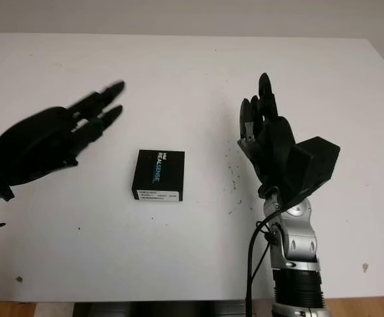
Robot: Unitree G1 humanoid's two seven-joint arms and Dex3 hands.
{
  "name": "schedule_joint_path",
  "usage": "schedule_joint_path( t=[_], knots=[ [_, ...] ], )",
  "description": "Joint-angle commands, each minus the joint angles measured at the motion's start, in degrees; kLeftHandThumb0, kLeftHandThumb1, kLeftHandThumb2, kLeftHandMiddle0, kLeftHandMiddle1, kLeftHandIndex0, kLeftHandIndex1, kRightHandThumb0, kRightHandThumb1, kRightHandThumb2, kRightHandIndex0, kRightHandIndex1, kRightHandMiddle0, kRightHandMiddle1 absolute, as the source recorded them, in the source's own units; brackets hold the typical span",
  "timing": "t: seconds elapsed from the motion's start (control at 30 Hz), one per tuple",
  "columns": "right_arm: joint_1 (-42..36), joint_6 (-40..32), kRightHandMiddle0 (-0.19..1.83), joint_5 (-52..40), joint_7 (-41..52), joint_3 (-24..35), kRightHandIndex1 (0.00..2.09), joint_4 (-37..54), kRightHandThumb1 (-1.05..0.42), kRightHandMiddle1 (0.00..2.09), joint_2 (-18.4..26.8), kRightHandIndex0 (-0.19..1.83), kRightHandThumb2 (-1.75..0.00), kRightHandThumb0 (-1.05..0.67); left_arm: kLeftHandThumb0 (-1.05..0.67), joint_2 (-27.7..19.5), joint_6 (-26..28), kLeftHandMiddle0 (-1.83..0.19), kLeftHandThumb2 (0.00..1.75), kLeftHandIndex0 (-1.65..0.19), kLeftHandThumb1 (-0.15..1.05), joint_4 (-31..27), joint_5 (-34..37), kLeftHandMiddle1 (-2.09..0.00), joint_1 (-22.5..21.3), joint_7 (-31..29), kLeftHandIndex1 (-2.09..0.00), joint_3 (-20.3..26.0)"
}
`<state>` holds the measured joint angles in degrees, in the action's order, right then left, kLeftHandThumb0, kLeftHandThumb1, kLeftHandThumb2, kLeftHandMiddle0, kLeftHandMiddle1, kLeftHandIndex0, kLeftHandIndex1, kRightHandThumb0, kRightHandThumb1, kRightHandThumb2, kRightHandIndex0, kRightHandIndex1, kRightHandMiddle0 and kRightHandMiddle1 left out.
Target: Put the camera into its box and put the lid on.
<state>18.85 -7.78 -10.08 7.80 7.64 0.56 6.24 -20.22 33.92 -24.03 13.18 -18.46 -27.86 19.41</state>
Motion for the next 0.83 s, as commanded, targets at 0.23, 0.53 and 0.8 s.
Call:
schedule_joint_path(
  t=[0.23,0.53,0.8],
  knots=[
    [0.89,3.29,-0.19,0.83,0.43,-1.13,0.01,-1.6,-1.05,0.01,-0.01,-0.19,-0.62,-0.65,-0.72,9.08,-15.55,0.19,0.59,0.19,1.05,13.5,3.96,0.0,-0.12,12.29,0.0,3.26],
    [1.13,2.69,-0.19,2.32,-1.59,-2.95,0.0,-1.94,-1.05,0.0,-1.44,-0.19,-0.63,-0.71,-0.71,10.46,-26.74,0.19,0.64,0.19,1.05,21.01,2.38,0.0,1.4,15.69,0.0,0.63],
    [1.91,2.25,-0.19,2.51,-2.0,-3.13,0.0,-2.89,-1.05,0.0,-1.94,-0.19,-0.65,-0.69,-0.71,9.62,-28.23,0.19,0.66,0.19,1.05,23.64,2.89,0.0,2.04,15.38,0.0,-1.08]
  ],
)
